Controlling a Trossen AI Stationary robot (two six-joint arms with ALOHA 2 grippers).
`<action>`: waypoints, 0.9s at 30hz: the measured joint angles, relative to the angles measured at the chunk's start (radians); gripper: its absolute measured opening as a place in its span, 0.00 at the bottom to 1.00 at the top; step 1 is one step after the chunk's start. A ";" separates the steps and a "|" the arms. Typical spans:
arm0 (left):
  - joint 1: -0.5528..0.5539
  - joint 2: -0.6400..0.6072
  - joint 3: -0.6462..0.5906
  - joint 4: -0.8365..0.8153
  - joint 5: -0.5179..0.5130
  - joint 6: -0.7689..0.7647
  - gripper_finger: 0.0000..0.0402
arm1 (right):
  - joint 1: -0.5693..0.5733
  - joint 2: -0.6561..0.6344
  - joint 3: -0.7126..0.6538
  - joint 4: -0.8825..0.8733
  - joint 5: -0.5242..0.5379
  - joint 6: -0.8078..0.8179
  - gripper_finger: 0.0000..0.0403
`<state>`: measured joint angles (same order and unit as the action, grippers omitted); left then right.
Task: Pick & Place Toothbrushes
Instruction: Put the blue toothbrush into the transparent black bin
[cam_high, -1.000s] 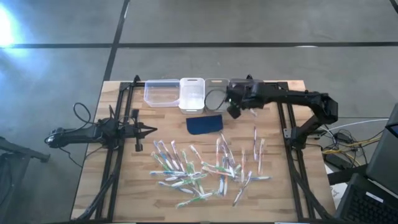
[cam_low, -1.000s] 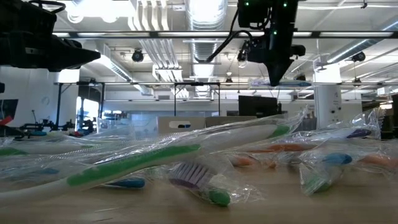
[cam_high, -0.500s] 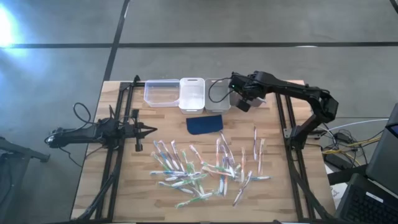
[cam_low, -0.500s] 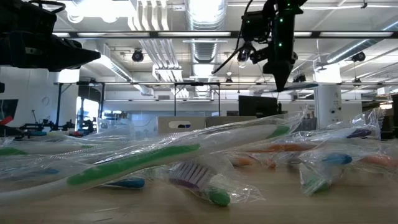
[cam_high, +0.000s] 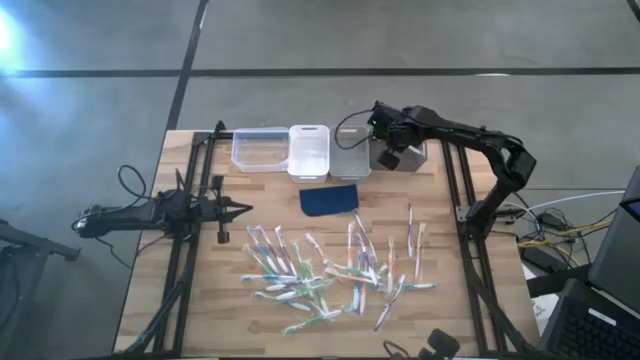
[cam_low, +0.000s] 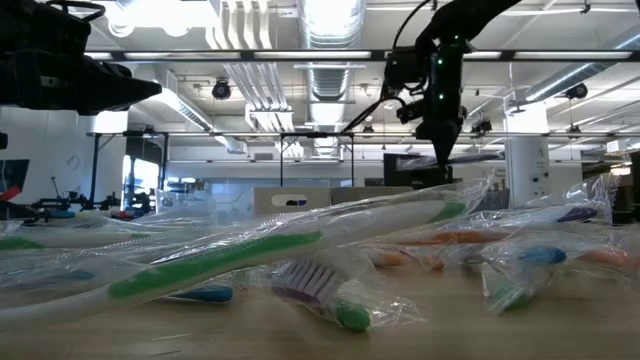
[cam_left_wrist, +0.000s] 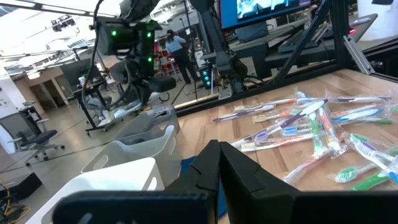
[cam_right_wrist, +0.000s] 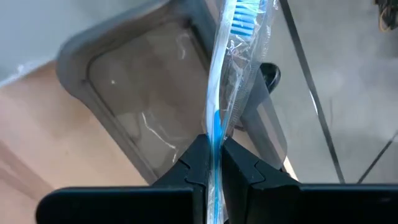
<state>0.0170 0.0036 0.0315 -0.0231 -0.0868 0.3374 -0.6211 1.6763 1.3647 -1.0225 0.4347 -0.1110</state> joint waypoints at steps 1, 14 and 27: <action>0.000 0.000 0.000 0.000 0.000 0.000 0.03 | -0.006 0.006 0.000 0.001 -0.001 -0.001 0.04; 0.001 0.000 0.000 0.000 0.000 0.000 0.03 | -0.047 0.041 -0.076 0.051 -0.053 -0.074 0.04; 0.000 0.000 0.000 0.000 0.000 0.000 0.03 | -0.075 0.040 -0.152 0.191 -0.080 -0.138 0.04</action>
<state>0.0174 0.0036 0.0313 -0.0231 -0.0868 0.3374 -0.6964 1.7164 1.2126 -0.8314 0.3549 -0.2486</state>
